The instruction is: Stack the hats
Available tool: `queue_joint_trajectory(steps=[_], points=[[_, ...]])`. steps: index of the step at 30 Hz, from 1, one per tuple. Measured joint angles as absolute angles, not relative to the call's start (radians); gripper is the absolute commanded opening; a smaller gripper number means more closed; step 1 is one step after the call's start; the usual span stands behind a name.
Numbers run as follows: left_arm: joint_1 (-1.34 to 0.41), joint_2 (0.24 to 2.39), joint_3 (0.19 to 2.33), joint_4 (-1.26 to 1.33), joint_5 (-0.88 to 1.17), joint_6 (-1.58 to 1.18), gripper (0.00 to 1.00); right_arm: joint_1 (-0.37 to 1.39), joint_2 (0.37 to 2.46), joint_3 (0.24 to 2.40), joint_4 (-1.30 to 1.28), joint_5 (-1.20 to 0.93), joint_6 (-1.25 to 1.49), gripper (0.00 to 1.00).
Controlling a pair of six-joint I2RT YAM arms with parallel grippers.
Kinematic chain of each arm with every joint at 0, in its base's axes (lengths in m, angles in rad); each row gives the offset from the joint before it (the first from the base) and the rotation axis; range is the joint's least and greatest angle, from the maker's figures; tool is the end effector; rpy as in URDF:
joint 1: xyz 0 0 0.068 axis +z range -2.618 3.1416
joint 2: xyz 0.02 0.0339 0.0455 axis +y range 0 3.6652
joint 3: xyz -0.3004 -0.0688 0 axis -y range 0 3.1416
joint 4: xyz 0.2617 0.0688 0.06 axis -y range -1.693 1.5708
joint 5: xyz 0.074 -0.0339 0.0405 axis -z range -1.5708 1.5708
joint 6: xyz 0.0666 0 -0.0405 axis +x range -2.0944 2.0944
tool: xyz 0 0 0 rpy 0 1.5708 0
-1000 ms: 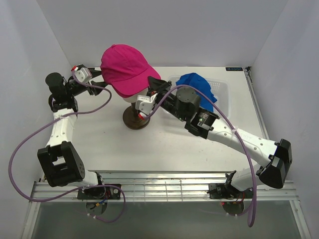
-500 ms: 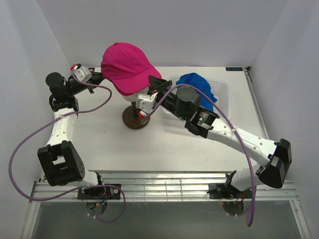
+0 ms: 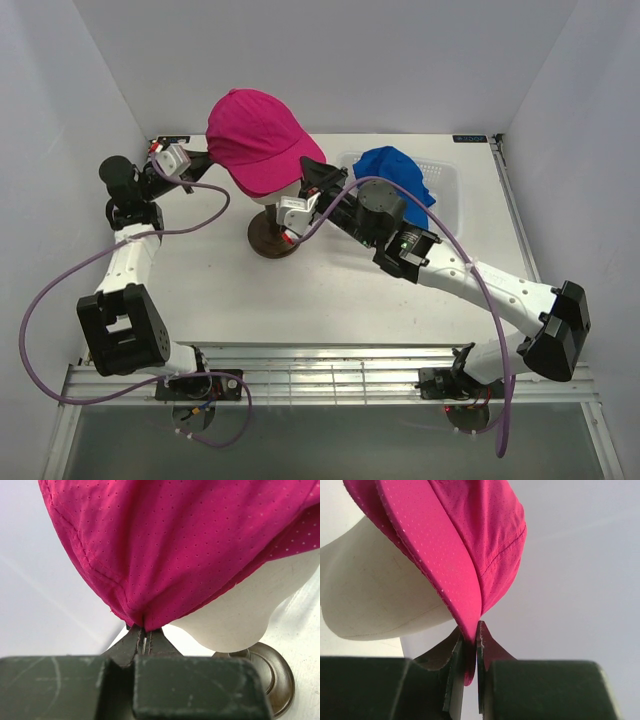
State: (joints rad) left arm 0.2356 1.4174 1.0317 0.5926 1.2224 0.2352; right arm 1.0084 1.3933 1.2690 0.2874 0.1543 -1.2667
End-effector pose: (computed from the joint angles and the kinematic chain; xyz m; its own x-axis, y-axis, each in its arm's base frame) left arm 0.3392 0.0171 0.3874 0.3841 0.1740 -0.9067 0.7458 0.5205 0.4158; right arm 0.2070 0.3093 0.4590 0.7463 -0.5840 -0.3193 -0.1435 0.3272 -0.9340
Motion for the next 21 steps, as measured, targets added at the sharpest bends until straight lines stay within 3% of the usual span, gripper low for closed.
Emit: queue_joint_trajectory(steps=[17,20,21], points=[[0.207,1.412,1.022,0.569,1.208,0.297,0.0,0.997,1.341,1.143,0.37,0.115,-1.324,0.08],[0.207,1.412,1.023,0.565,1.205,0.299,0.0,0.994,1.342,1.143,0.375,0.11,-1.312,0.18],[0.207,1.412,1.026,0.56,1.205,0.298,0.0,0.993,1.342,1.143,0.375,0.109,-1.308,0.28]])
